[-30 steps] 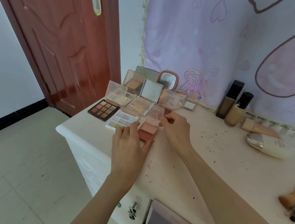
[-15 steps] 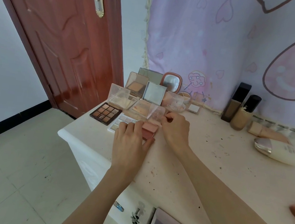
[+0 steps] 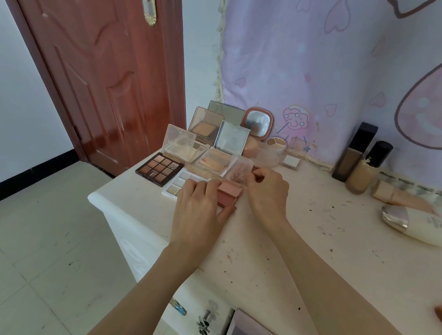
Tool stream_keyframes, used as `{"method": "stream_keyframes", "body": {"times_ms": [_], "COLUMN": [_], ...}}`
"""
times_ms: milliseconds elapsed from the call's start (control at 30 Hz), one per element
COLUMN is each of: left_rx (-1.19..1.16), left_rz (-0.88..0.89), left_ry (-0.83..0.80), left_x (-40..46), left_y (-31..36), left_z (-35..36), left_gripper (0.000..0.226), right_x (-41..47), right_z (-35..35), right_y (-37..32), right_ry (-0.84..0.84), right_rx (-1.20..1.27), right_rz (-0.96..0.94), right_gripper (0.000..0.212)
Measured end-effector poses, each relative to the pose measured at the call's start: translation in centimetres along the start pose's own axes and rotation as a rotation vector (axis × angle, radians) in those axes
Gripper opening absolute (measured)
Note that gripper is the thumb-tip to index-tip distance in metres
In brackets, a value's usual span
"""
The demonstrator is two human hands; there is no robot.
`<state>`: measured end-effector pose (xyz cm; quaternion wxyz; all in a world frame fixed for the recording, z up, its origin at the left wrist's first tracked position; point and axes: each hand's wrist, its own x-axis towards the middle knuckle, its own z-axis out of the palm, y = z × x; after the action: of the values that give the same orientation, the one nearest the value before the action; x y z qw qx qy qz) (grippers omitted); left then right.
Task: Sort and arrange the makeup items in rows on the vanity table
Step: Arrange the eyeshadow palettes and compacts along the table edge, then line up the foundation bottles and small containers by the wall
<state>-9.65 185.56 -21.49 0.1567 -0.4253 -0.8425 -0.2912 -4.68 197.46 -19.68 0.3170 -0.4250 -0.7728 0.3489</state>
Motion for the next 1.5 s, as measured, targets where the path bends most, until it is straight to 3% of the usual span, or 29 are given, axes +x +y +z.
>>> {"method": "stream_keyframes", "body": {"times_ms": [500, 733, 933, 1233, 1367, 1500], "left_rx": [0.055, -0.019, -0.155, -0.027, -0.010, -0.018], "left_rz": [0.022, 0.184, 0.352, 0.398, 0.403, 0.425], "left_ry": [-0.033, -0.024, -0.337, -0.712, -0.761, -0.698], "left_x": [0.2, -0.7, -0.3, 4.3, 6.4, 7.4], "left_y": [-0.4, 1.1, 4.4, 9.3, 10.3, 10.5], "left_z": [0.1, -1.1, -0.6, 4.1, 6.8, 8.9], "left_gripper": [0.051, 0.031, 0.042, 0.054, 0.052, 0.048], "right_x": [-0.4, -2.1, -2.4, 2.2, 4.7, 7.0], "right_z": [-0.8, -3.8, -9.6, -17.0, -17.4, -16.5], "right_y": [1.0, 1.9, 3.7, 6.7, 7.3, 8.7], "right_ry": [-0.041, -0.105, -0.091, 0.096, 0.126, 0.120], "right_rx": [0.091, 0.098, -0.020, -0.132, -0.165, -0.448], "right_rz": [-0.038, -0.112, -0.058, 0.108, 0.176, 0.195], "right_gripper": [0.020, 0.017, 0.021, 0.019, 0.026, 0.042]}}
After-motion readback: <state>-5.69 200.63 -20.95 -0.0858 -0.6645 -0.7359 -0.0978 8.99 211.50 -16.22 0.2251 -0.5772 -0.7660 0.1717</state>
